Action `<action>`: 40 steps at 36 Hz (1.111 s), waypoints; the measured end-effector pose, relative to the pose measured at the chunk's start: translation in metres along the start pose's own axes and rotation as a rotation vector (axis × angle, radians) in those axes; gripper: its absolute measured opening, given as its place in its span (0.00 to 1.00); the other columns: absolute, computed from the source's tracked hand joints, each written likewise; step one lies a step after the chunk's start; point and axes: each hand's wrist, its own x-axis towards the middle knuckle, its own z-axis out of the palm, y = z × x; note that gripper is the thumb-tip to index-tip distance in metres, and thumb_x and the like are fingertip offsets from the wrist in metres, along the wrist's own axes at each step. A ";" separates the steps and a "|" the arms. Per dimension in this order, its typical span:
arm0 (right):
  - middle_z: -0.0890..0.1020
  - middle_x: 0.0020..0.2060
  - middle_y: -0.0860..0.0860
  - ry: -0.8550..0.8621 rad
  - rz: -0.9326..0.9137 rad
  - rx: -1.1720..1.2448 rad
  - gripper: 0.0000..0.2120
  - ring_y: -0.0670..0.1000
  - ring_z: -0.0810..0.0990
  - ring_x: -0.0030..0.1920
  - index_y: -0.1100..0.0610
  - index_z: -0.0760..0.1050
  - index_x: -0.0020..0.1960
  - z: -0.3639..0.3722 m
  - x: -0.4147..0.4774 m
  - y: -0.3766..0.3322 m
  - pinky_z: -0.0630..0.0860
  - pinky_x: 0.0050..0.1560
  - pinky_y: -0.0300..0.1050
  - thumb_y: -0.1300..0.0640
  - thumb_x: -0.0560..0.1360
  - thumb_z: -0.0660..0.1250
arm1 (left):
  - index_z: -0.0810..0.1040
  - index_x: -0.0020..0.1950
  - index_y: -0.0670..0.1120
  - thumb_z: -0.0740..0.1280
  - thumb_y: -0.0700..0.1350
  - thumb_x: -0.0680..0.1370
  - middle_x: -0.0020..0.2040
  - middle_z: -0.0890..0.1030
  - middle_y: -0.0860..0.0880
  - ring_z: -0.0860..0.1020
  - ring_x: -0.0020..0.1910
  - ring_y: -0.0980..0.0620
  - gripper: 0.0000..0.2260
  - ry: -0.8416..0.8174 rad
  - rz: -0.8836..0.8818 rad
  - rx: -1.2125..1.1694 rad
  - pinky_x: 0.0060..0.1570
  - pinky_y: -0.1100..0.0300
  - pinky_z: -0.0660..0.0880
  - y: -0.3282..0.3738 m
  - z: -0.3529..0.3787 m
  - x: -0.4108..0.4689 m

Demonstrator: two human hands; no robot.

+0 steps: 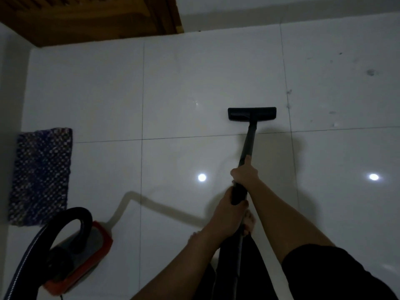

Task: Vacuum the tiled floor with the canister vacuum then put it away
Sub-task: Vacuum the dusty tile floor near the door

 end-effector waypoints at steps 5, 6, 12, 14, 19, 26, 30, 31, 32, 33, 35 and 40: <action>0.70 0.64 0.67 0.028 0.045 0.130 0.42 0.62 0.80 0.51 0.53 0.39 0.78 0.011 -0.007 0.015 0.78 0.56 0.56 0.66 0.74 0.60 | 0.68 0.63 0.42 0.57 0.39 0.80 0.31 0.71 0.47 0.70 0.20 0.56 0.12 -0.005 0.002 0.115 0.21 0.64 0.71 -0.015 -0.006 -0.004; 0.70 0.64 0.67 0.032 0.050 0.149 0.42 0.63 0.80 0.53 0.53 0.39 0.78 0.012 -0.010 0.018 0.78 0.57 0.57 0.66 0.74 0.61 | 0.68 0.63 0.43 0.58 0.39 0.80 0.32 0.72 0.48 0.70 0.21 0.55 0.12 -0.006 0.004 0.142 0.22 0.63 0.71 -0.018 -0.007 -0.006; 0.64 0.71 0.64 0.045 0.042 0.133 0.35 0.64 0.78 0.56 0.60 0.48 0.77 0.016 -0.024 0.041 0.76 0.59 0.55 0.66 0.75 0.61 | 0.69 0.62 0.43 0.58 0.40 0.80 0.34 0.72 0.47 0.70 0.26 0.51 0.11 -0.044 -0.014 0.226 0.24 0.61 0.71 -0.035 -0.006 -0.012; 0.69 0.67 0.66 0.057 0.074 0.210 0.39 0.64 0.79 0.54 0.56 0.43 0.78 0.017 -0.027 0.049 0.77 0.57 0.56 0.66 0.74 0.61 | 0.69 0.63 0.44 0.58 0.42 0.80 0.35 0.71 0.47 0.70 0.25 0.51 0.12 -0.063 -0.019 0.246 0.23 0.62 0.71 -0.040 -0.005 -0.014; 0.61 0.74 0.59 0.077 0.083 0.237 0.37 0.62 0.78 0.56 0.58 0.46 0.78 0.012 -0.032 0.074 0.76 0.59 0.55 0.66 0.75 0.61 | 0.66 0.68 0.49 0.58 0.43 0.80 0.35 0.73 0.48 0.71 0.21 0.55 0.15 -0.129 -0.026 0.315 0.22 0.64 0.72 -0.054 0.007 -0.017; 0.74 0.50 0.62 0.105 0.170 0.341 0.40 0.60 0.78 0.44 0.53 0.41 0.78 -0.020 -0.033 0.109 0.78 0.55 0.60 0.64 0.75 0.61 | 0.68 0.56 0.52 0.58 0.45 0.80 0.36 0.72 0.48 0.71 0.27 0.52 0.06 -0.199 -0.003 0.393 0.28 0.60 0.73 -0.066 0.046 -0.007; 0.72 0.61 0.63 0.109 0.165 0.302 0.39 0.59 0.77 0.43 0.55 0.43 0.78 -0.043 -0.025 0.125 0.78 0.55 0.59 0.64 0.76 0.62 | 0.66 0.64 0.53 0.58 0.45 0.80 0.41 0.73 0.44 0.72 0.29 0.51 0.13 -0.200 -0.056 0.390 0.22 0.63 0.72 -0.066 0.072 0.006; 0.74 0.51 0.61 0.116 0.170 0.329 0.39 0.58 0.78 0.41 0.54 0.42 0.78 -0.049 -0.022 0.128 0.79 0.55 0.58 0.64 0.76 0.62 | 0.66 0.63 0.53 0.57 0.45 0.80 0.42 0.73 0.43 0.72 0.29 0.50 0.12 -0.202 -0.063 0.387 0.22 0.63 0.72 -0.065 0.078 0.009; 0.72 0.43 0.59 0.119 0.174 0.354 0.39 0.57 0.77 0.38 0.53 0.42 0.78 -0.054 -0.018 0.131 0.80 0.53 0.56 0.64 0.76 0.61 | 0.66 0.61 0.53 0.57 0.45 0.80 0.42 0.73 0.42 0.72 0.29 0.50 0.11 -0.205 -0.066 0.376 0.22 0.63 0.72 -0.064 0.084 0.012; 0.71 0.41 0.57 0.120 0.173 0.365 0.39 0.55 0.77 0.35 0.52 0.42 0.78 -0.060 -0.014 0.133 0.80 0.51 0.53 0.64 0.76 0.61 | 0.67 0.60 0.52 0.57 0.44 0.80 0.41 0.72 0.42 0.72 0.28 0.51 0.09 -0.207 -0.068 0.357 0.21 0.63 0.72 -0.063 0.091 0.015; 0.75 0.45 0.60 0.116 0.160 0.357 0.38 0.55 0.76 0.36 0.52 0.43 0.78 -0.070 -0.007 0.134 0.77 0.48 0.50 0.64 0.76 0.61 | 0.70 0.58 0.49 0.57 0.44 0.80 0.38 0.71 0.43 0.70 0.26 0.51 0.08 -0.198 -0.066 0.314 0.19 0.64 0.70 -0.060 0.103 0.022; 0.72 0.61 0.64 0.073 0.124 0.256 0.40 0.60 0.81 0.46 0.55 0.41 0.78 -0.097 0.011 0.125 0.79 0.53 0.54 0.65 0.75 0.62 | 0.68 0.65 0.48 0.58 0.45 0.80 0.38 0.71 0.41 0.70 0.23 0.51 0.14 -0.160 -0.066 0.257 0.20 0.64 0.70 -0.046 0.124 0.040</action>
